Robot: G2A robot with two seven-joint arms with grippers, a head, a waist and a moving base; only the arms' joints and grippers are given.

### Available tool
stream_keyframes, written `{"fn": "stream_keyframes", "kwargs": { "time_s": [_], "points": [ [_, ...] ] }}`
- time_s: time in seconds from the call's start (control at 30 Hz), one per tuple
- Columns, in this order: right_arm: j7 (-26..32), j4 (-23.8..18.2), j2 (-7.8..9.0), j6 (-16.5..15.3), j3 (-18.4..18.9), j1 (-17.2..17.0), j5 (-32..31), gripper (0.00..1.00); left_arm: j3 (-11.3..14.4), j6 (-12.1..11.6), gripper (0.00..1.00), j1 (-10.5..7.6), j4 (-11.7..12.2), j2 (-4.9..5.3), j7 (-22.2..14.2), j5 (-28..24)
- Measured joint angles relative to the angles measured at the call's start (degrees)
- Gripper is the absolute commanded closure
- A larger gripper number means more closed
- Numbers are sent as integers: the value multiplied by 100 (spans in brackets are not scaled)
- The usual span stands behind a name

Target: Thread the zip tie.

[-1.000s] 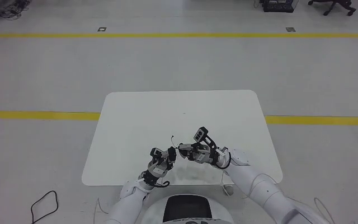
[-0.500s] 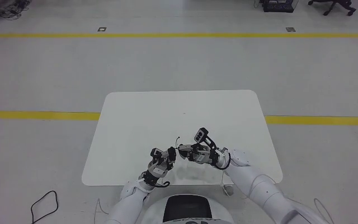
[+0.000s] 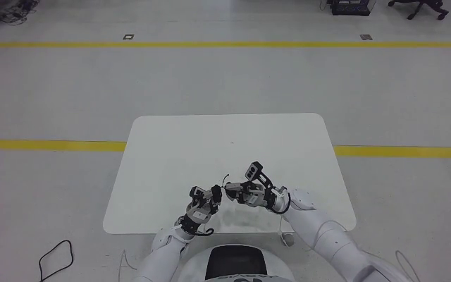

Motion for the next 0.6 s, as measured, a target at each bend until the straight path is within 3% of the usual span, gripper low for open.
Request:
{"fn": "stream_keyframes", "kwargs": {
  "time_s": [0.6],
  "points": [
    [-73, 48, -25, 85, 146, -61, -189, 100, 0, 0, 100, 0, 0, 0, 0, 0]
  ]
}}
